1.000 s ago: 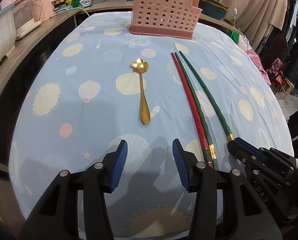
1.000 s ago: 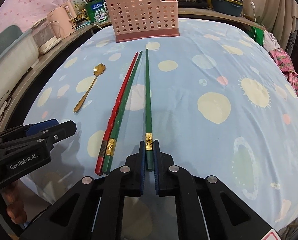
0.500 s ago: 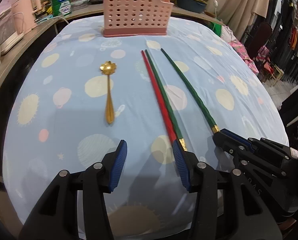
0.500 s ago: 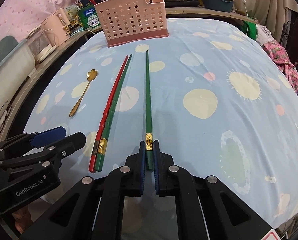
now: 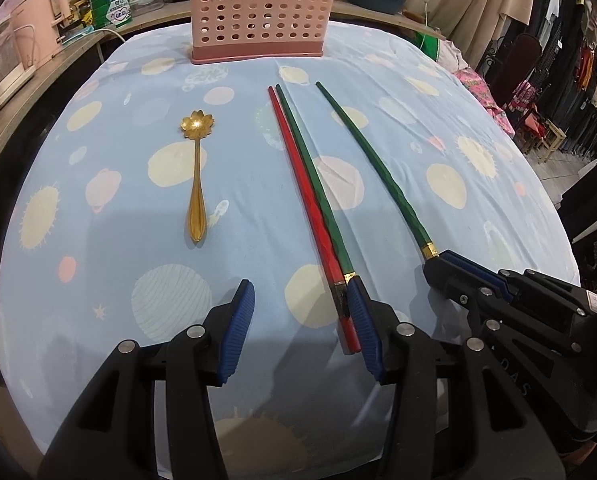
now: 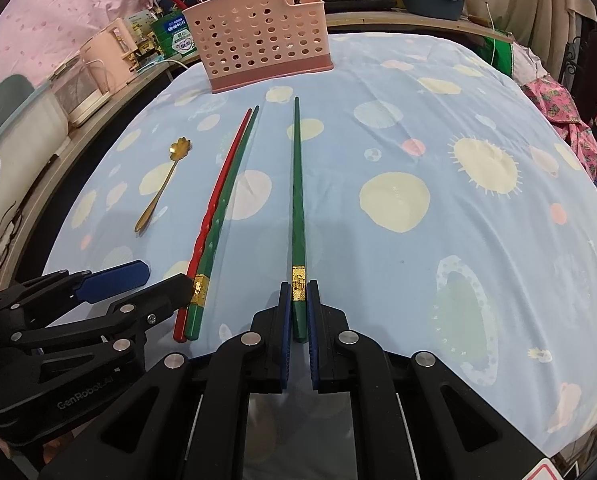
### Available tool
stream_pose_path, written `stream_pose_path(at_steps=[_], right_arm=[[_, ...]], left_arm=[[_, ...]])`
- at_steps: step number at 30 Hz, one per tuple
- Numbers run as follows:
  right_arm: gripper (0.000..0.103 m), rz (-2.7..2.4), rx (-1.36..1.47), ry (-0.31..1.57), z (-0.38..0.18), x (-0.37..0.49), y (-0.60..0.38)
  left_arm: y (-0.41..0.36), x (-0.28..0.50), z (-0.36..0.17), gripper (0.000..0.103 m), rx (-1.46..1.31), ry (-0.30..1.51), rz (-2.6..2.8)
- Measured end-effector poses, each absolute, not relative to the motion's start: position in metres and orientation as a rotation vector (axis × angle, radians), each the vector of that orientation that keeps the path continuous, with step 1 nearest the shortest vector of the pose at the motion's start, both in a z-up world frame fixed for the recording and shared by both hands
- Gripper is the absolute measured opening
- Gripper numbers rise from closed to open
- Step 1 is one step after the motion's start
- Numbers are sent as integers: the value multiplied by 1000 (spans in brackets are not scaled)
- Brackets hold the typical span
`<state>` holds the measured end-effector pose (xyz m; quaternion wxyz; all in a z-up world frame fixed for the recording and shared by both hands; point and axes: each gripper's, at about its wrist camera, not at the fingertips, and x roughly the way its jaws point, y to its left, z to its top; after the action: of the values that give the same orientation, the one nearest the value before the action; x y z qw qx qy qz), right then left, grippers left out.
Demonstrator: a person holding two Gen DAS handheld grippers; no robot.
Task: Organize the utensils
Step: 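Grasp a green chopstick with the right tool while the left tool grasps the red chopstick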
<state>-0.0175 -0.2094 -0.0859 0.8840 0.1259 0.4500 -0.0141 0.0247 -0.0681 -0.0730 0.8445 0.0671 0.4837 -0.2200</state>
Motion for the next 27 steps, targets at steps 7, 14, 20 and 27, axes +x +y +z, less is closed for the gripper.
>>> stream_pose_path(at_steps=[7, 14, 20, 27], right_arm=[[7, -29, 262, 936, -86, -17, -209], [7, -30, 264, 936, -87, -17, -209], [7, -30, 264, 936, -87, -17, -209], [7, -28, 262, 935, -87, -19, -208]], left_arm=[[-70, 26, -74, 50, 145, 1009, -450], [-56, 29, -73, 49, 114, 1020, -409], [-60, 26, -74, 47, 142, 1011, -410], [-58, 23, -74, 16, 135, 1013, -430]])
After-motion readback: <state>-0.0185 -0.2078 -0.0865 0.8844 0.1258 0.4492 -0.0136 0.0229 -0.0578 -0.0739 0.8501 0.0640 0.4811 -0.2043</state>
